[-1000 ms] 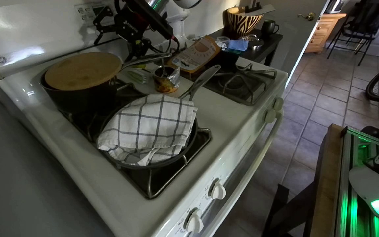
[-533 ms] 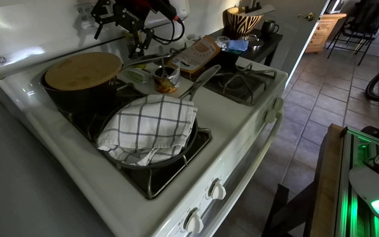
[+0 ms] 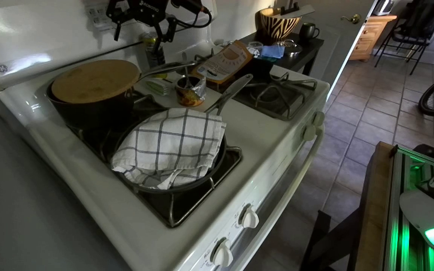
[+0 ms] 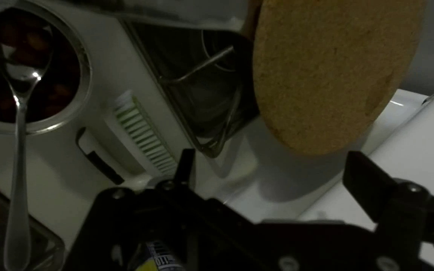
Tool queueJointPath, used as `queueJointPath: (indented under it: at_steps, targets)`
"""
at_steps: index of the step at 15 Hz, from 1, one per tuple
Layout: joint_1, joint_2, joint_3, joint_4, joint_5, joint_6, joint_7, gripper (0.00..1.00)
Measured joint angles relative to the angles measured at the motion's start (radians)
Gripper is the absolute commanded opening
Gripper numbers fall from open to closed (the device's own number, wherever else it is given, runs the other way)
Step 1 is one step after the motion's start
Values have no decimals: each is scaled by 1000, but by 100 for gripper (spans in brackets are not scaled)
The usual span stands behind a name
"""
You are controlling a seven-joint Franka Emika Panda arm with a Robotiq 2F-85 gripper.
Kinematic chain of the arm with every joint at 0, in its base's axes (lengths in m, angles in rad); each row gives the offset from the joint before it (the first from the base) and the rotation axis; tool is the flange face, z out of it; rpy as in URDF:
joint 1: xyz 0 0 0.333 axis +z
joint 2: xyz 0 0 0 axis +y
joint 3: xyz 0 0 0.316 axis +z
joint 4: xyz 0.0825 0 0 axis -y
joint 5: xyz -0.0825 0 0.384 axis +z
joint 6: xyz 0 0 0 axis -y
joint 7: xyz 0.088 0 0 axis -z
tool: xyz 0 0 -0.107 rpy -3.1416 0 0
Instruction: Put the wooden coaster on the black pot
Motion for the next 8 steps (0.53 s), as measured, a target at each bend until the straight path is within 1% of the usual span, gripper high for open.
queueJointPath:
  at_steps: [3, 5, 8]
  targets:
    - [-3, 0, 10, 5, -6, -10, -7, 100]
    - [-9, 17, 31, 19, -6, -62, -27, 100]
    - [-5, 57, 50, 72, -10, -161, -55, 100]
